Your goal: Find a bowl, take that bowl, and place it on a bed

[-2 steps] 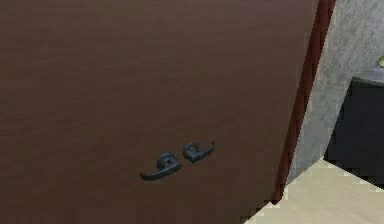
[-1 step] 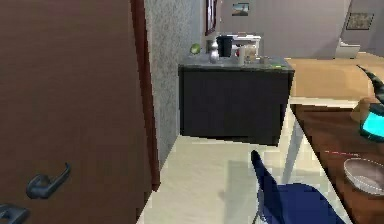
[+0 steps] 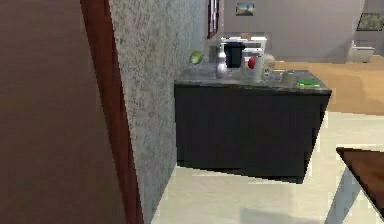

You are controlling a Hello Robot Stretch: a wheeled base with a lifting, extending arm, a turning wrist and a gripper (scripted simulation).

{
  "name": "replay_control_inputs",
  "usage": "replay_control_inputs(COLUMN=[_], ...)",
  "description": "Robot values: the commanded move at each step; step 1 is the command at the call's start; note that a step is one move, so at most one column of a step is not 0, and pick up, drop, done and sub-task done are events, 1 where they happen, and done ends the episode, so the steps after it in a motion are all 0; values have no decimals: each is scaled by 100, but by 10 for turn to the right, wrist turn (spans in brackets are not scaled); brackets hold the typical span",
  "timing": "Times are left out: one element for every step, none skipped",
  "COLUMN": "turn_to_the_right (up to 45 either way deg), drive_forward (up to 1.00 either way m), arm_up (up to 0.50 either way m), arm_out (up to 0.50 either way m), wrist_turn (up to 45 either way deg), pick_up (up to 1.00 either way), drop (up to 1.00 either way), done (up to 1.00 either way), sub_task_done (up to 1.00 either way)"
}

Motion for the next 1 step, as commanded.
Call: replay_control_inputs(turn_to_the_right=[150], drive_forward=[0], arm_up=[0], arm_out=[0], wrist_turn=[0], pick_up=[0], drop=[0], done=[0], sub_task_done=[0])
